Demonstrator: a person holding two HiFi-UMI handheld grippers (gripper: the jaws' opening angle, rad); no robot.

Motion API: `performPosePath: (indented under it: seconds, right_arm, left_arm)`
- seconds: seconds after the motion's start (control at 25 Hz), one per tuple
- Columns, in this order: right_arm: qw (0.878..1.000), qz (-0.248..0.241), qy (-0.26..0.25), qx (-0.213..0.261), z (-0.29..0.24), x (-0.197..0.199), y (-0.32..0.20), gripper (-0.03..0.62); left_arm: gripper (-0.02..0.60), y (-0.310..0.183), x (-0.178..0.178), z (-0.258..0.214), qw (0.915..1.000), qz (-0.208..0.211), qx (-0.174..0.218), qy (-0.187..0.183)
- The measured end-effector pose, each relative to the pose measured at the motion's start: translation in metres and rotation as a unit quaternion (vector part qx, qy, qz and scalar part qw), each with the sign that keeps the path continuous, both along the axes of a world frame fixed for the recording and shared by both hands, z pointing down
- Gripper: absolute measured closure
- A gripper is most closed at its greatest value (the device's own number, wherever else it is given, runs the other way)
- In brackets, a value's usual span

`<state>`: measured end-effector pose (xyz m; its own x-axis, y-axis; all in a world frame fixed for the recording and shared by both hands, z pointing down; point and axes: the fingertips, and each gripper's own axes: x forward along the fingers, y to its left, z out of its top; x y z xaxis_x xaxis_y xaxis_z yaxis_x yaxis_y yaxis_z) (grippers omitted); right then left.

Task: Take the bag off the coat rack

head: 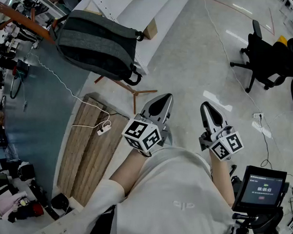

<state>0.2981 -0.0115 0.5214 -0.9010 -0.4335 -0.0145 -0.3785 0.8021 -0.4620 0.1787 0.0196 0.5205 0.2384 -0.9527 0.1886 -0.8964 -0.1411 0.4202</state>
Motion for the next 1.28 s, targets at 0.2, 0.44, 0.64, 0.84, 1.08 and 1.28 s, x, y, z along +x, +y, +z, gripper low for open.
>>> performPosePath:
  seconds: [0.2, 0.44, 0.64, 0.84, 1.08, 1.28]
  right_arm:
    - [1.000, -0.010, -0.005, 0.005, -0.007, -0.092, -0.047, 0.576]
    - [0.999, -0.051, -0.011, 0.008, -0.011, -0.202, -0.087, 0.576]
    - [0.995, -0.092, -0.021, 0.037, -0.027, -0.268, -0.114, 0.576]
    - [0.983, -0.173, -0.038, 0.046, -0.045, -0.329, -0.133, 0.576]
    - [0.956, -0.280, -0.037, 0.076, -0.084, -0.436, -0.105, 0.574]
    - [0.928, -0.327, -0.057, 0.169, -0.132, -0.490, -0.091, 0.572]
  left_arm:
    - [0.575, -0.049, -0.081, -0.022, 0.9996, 0.003, 0.021, -0.021]
    - [0.575, -0.078, -0.187, -0.047, 0.9947, -0.040, 0.034, -0.088]
    - [0.575, -0.081, -0.256, -0.063, 0.9879, -0.109, 0.046, -0.100]
    - [0.575, -0.073, -0.300, -0.074, 0.9701, -0.201, 0.024, -0.134]
    - [0.574, -0.018, -0.375, -0.108, 0.9429, -0.296, 0.002, -0.153]
    - [0.562, 0.026, -0.409, -0.139, 0.9112, -0.366, 0.003, -0.189]
